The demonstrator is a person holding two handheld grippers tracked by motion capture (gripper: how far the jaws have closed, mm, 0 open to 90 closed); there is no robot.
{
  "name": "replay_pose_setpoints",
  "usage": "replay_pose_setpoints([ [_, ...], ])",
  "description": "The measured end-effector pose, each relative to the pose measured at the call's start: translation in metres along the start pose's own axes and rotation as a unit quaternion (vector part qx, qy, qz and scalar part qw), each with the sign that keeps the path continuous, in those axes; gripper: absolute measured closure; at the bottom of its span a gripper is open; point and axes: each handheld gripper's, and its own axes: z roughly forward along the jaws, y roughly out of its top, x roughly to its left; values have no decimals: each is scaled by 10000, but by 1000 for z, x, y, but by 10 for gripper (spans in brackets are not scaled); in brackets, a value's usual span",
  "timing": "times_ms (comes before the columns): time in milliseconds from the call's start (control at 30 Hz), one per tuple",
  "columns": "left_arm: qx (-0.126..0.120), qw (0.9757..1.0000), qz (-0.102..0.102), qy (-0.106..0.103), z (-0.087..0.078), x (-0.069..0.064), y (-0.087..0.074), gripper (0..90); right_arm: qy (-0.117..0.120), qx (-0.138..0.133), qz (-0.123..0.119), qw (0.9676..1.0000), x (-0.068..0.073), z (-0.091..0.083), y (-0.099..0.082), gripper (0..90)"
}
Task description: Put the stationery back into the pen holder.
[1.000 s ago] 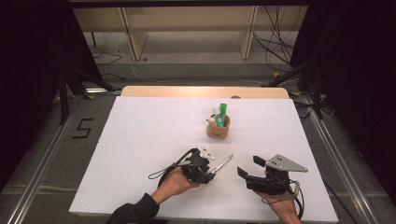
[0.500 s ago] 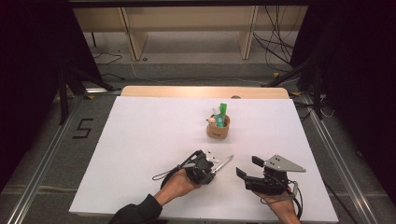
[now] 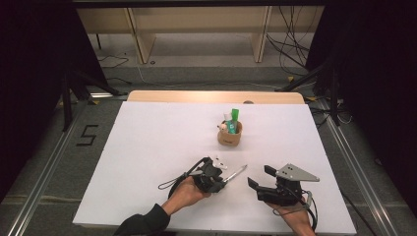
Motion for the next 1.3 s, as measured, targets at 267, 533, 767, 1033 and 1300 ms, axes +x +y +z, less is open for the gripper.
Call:
replay_pose_setpoints([
  [267, -68, 9999, -59, -113, -1, 4, -2, 762, 13, -11, 17, 10000, 0, 0, 0, 257],
  [533, -69, 9998, -78, -146, -2, 8, -2, 762, 9, 7, 24, 10000, 0, 0, 0, 257],
  [767, -83, 9998, -116, -170, -7, 11, -1, 763, 0, 13, 44, 10000, -1, 1, -1, 257],
  [1033, 0, 9999, -5, -107, -8, 11, -1, 763, 7, 18, 12, 10000, 0, 1, -1, 257],
  [1300, -62, 9999, 37, -93, -14, 11, 0, 764, 8, 22, 32, 10000, 0, 1, -1, 257],
])
